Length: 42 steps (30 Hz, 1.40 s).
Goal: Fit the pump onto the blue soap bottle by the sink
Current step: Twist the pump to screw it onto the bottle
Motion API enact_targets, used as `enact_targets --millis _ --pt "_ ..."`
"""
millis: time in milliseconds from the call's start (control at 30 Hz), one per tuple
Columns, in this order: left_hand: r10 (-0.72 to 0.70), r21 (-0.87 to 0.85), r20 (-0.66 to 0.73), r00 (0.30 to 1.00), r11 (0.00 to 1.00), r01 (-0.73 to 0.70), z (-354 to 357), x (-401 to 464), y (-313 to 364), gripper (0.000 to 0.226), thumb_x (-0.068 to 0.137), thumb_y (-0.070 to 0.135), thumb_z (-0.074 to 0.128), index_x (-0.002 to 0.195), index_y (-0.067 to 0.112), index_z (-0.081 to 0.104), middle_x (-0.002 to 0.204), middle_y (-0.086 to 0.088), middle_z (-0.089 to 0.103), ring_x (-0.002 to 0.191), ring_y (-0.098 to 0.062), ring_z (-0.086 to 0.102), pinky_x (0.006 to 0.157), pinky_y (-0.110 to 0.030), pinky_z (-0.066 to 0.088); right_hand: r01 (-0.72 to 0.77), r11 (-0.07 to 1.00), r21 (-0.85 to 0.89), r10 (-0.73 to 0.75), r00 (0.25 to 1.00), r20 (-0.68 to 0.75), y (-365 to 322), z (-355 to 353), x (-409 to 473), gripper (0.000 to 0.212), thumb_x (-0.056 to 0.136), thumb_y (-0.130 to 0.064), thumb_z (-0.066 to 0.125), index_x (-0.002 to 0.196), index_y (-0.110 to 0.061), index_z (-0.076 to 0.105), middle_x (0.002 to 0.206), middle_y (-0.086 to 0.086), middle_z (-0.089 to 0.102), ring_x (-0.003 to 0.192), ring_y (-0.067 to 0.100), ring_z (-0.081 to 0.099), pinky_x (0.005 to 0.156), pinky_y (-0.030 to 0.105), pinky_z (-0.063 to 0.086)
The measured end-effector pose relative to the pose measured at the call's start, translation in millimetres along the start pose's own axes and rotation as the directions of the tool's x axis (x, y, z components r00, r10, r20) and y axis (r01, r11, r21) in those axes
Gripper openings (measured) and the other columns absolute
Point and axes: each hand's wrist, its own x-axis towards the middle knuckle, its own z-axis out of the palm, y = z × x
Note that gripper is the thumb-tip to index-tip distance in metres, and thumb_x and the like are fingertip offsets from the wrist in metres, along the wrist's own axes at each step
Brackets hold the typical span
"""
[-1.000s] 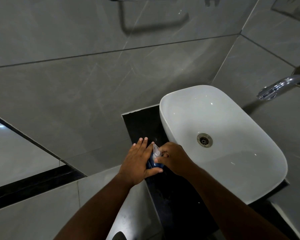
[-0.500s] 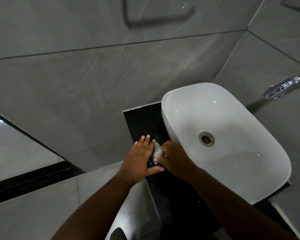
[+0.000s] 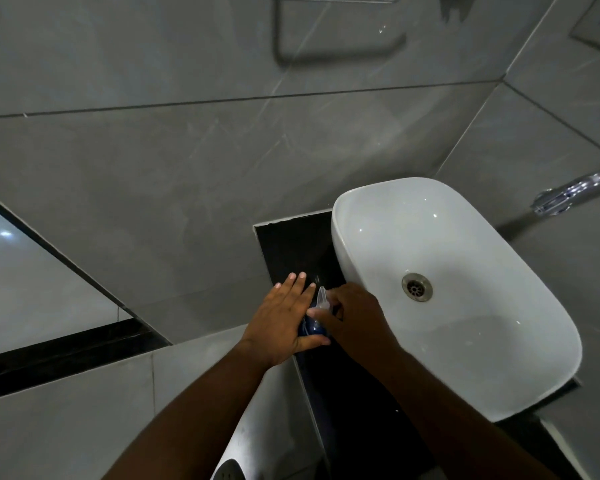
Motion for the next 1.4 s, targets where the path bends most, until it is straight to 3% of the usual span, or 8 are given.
enact_targets --millis 100,233,467,633,800,967,1167,1400 --pt "-0.006 -0.019 -0.010 1.000 1.000 0.006 1 0 1 0.103 0.079 0.087 0.036 0.154 0.023 0.004 0.159 -0.001 -0.009 0.145 -0.014 -0.017 0.115 -0.033 -0.011 0.022 0.989 -0.148 -0.010 0.997 0.076 -1 -8 8 0.023 0.087 -0.036 0.060 0.087 -0.014 0.062 0.085 0.002 0.059 0.066 0.002 0.045 0.068 0.020 0.038" --pt "-0.017 -0.036 -0.022 1.000 0.999 0.016 2 0 2 0.103 0.079 0.086 0.038 0.154 0.023 0.007 0.160 -0.001 -0.007 0.146 -0.014 -0.016 0.115 -0.033 -0.011 0.048 0.988 -0.148 -0.004 0.959 0.285 -13 -22 14 0.023 0.090 -0.022 0.057 0.107 -0.006 0.061 0.109 0.013 0.063 0.092 0.018 0.058 0.087 0.027 0.047" --pt "-0.021 -0.049 -0.032 0.999 0.999 0.019 2 -1 3 0.102 0.079 0.086 0.037 0.154 0.023 0.008 0.161 -0.004 -0.004 0.146 -0.016 -0.014 0.117 -0.037 -0.007 0.076 0.963 -0.260 0.031 0.922 0.385 -20 -34 16 0.034 0.093 -0.021 0.055 0.122 -0.003 0.055 0.125 0.016 0.057 0.112 0.025 0.055 0.100 0.031 0.042" --pt "-0.020 -0.047 -0.035 0.999 0.999 0.018 1 -2 3 0.102 0.079 0.085 0.037 0.154 0.022 0.008 0.162 -0.006 -0.002 0.147 -0.018 -0.011 0.118 -0.039 -0.004 0.092 0.980 -0.175 -0.025 0.936 0.351 -14 -31 12 0.025 0.092 -0.018 0.054 0.112 -0.004 0.061 0.116 0.016 0.062 0.100 0.022 0.059 0.086 0.023 0.041" --pt "-0.054 -0.157 -0.042 0.998 0.986 0.047 1 -6 4 0.111 0.072 0.089 0.041 0.153 0.025 0.000 0.162 -0.001 -0.001 0.146 -0.013 -0.008 0.118 -0.039 0.001 -0.040 0.992 -0.117 0.063 0.978 0.200 2 -14 -8 0.058 0.089 -0.023 0.060 0.140 -0.017 0.034 0.135 0.009 0.051 0.118 0.022 0.052 0.103 0.035 0.043" --pt "-0.135 -0.323 -0.078 0.988 0.941 0.103 5 -15 9 0.105 0.068 0.085 0.054 0.149 0.023 0.029 0.150 -0.002 0.043 0.133 -0.018 0.043 0.103 -0.027 0.034 -0.252 0.967 0.042 0.243 0.959 0.149 13 8 -14 0.031 0.091 -0.016 0.055 0.122 -0.011 0.057 0.117 0.011 0.066 0.107 0.024 0.061 0.095 0.030 0.045" --pt "-0.208 -0.439 -0.127 0.970 0.888 0.133 -2 -1 -1 0.092 0.074 0.059 0.075 0.147 0.018 0.036 0.142 -0.006 0.051 0.125 -0.020 0.051 0.101 -0.027 0.040 -0.266 0.939 0.218 0.244 0.962 0.123 9 18 9 0.027 0.091 -0.009 0.053 0.116 -0.010 0.062 0.110 0.012 0.069 0.101 0.023 0.064 0.095 0.038 0.050" --pt "-0.317 -0.508 -0.221 0.922 0.845 0.169 -39 61 -57 0.081 0.073 0.030 0.086 0.140 0.009 0.047 0.135 -0.011 0.057 0.119 -0.023 0.056 0.099 -0.038 0.046 -0.167 0.972 0.162 0.159 0.985 0.062 -15 28 111 0.018 0.085 -0.007 0.054 0.097 -0.003 0.068 0.095 0.019 0.072 0.089 0.032 0.065 0.085 0.043 0.051"
